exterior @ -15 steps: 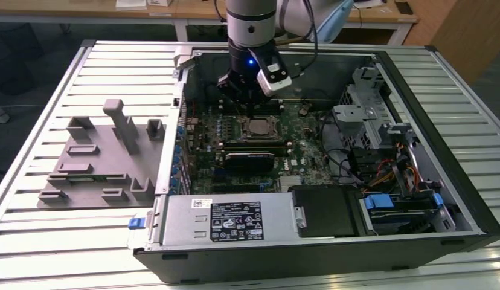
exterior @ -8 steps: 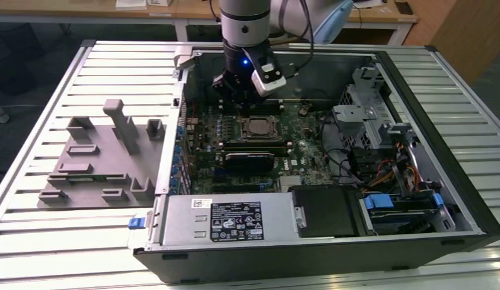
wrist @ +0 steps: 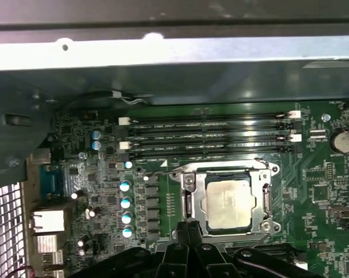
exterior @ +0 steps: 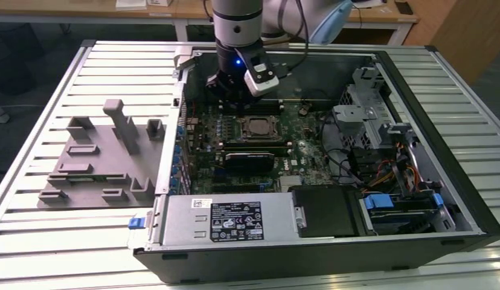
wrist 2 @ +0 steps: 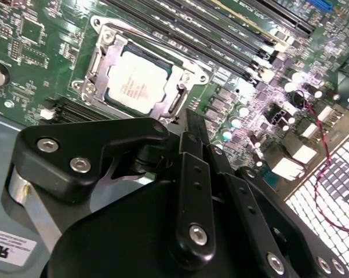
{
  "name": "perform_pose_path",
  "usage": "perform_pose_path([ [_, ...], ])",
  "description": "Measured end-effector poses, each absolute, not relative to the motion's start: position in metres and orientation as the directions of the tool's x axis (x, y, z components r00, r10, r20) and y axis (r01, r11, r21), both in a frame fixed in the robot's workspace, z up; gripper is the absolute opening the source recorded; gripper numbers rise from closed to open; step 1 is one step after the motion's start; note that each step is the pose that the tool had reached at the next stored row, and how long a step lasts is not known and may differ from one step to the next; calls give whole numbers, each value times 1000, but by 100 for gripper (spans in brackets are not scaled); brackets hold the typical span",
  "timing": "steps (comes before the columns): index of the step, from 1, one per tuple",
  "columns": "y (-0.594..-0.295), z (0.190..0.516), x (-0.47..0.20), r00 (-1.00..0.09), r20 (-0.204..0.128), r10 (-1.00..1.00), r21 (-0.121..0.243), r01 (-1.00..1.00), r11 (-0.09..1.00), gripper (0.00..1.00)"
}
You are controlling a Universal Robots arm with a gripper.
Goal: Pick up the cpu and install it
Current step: 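Install the first cpu locking lever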
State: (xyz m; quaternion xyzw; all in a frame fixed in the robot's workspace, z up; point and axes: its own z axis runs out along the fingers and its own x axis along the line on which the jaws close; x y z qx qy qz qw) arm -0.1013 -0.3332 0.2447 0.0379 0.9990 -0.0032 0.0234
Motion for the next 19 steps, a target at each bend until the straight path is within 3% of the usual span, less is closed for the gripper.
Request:
perform_pose_path([
  [14,-333,245,-118,-996,-47,76,-4,76,997,11],
  [19,-333,245,-121,-996,-45,77,29,76,997,11],
])
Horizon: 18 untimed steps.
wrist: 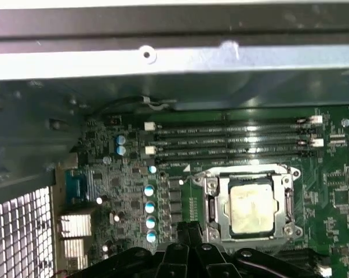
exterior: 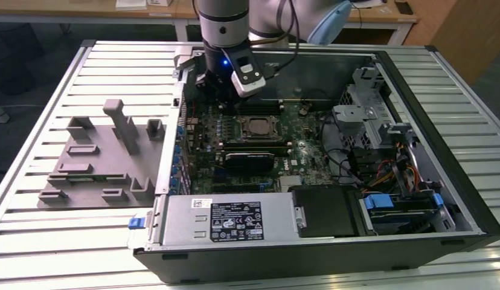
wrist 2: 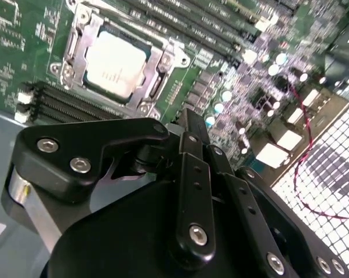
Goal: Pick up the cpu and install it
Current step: 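Install the first cpu locking lever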
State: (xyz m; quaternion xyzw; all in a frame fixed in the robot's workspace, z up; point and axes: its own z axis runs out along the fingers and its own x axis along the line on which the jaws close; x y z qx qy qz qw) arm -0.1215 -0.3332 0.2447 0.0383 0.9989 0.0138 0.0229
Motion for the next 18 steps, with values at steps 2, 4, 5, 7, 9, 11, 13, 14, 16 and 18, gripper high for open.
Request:
perform_pose_path([
  [2,-333,245,-123,-996,-43,78,44,76,996,11],
  [4,-333,245,-125,-996,-43,78,55,76,996,11],
  [5,-333,245,-126,-996,-42,79,61,76,995,11],
  [7,-333,245,-128,-996,-41,79,75,76,994,11],
  [9,-333,245,-130,-996,-40,80,93,76,993,11],
  [11,-333,245,-132,-996,-38,80,113,76,991,11],
  [13,-333,245,-134,-996,-36,81,134,76,988,11],
  [14,-333,245,-134,-996,-35,82,145,76,987,11],
  [16,-333,245,-135,-996,-33,83,169,76,983,11],
  [18,-333,245,-135,-996,-31,84,196,76,978,11],
])
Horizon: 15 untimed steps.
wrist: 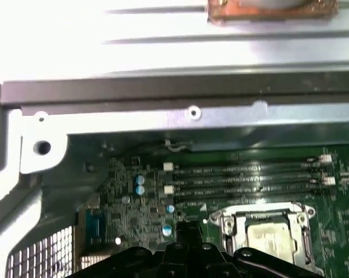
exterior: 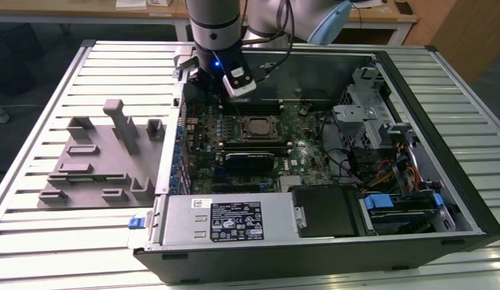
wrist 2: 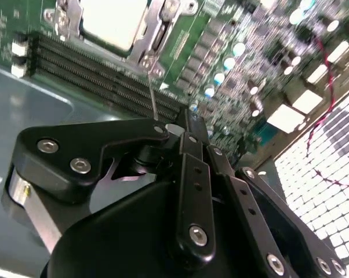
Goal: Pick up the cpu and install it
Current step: 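Install the first cpu locking lever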
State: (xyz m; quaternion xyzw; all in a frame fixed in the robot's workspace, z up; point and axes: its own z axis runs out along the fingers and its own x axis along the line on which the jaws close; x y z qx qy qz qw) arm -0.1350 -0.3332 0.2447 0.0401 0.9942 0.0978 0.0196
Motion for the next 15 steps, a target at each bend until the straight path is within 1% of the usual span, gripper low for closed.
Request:
perform_pose_path([
  [3,-333,245,-135,-996,-28,85,230,76,970,11],
  [7,-333,245,-135,-996,-26,85,254,76,964,11],
  [15,-333,245,-134,-996,-26,85,255,76,964,11],
])
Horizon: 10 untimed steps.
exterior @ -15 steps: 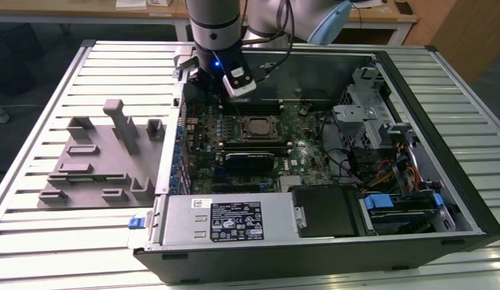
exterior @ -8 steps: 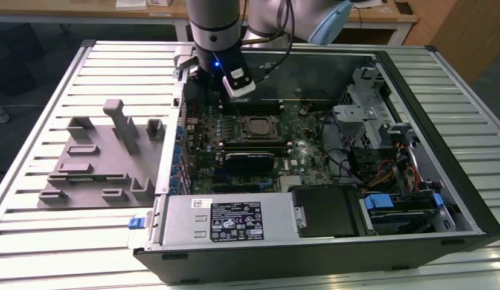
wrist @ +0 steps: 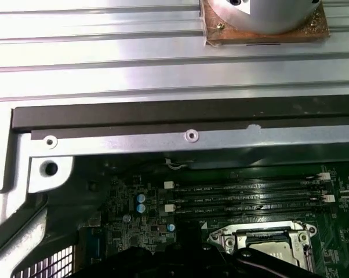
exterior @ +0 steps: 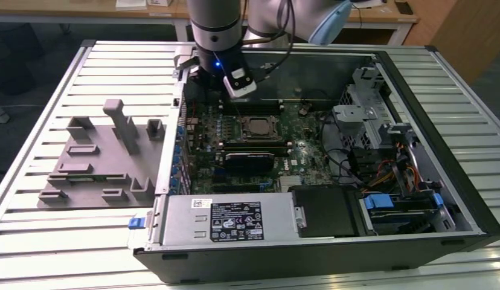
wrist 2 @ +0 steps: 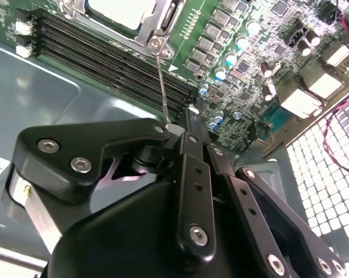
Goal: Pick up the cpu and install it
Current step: 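Install the first cpu locking lever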
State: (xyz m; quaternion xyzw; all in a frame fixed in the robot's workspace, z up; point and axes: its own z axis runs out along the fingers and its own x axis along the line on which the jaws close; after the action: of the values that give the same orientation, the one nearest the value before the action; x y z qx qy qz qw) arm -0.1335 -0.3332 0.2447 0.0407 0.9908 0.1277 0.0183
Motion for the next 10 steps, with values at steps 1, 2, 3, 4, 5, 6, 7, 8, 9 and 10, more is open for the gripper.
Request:
perform_pose_path([
  [1,-333,245,-132,-996,-26,85,255,76,964,11],
  [2,-333,245,-131,-996,-26,85,255,76,964,11],
  [3,-333,245,-130,-996,-26,85,255,76,964,11],
  [4,-333,245,-128,-996,-26,85,255,76,964,11],
  [5,-333,245,-127,-996,-26,85,255,76,964,11],
  [6,-333,245,-125,-996,-26,85,255,76,964,11],
  [7,-333,245,-124,-996,-26,85,255,76,964,11],
  [8,-333,245,-122,-996,-26,85,255,76,964,11],
  [9,-333,245,-120,-996,-26,85,255,76,964,11],
  [10,-333,245,-119,-996,-26,85,255,76,964,11],
])
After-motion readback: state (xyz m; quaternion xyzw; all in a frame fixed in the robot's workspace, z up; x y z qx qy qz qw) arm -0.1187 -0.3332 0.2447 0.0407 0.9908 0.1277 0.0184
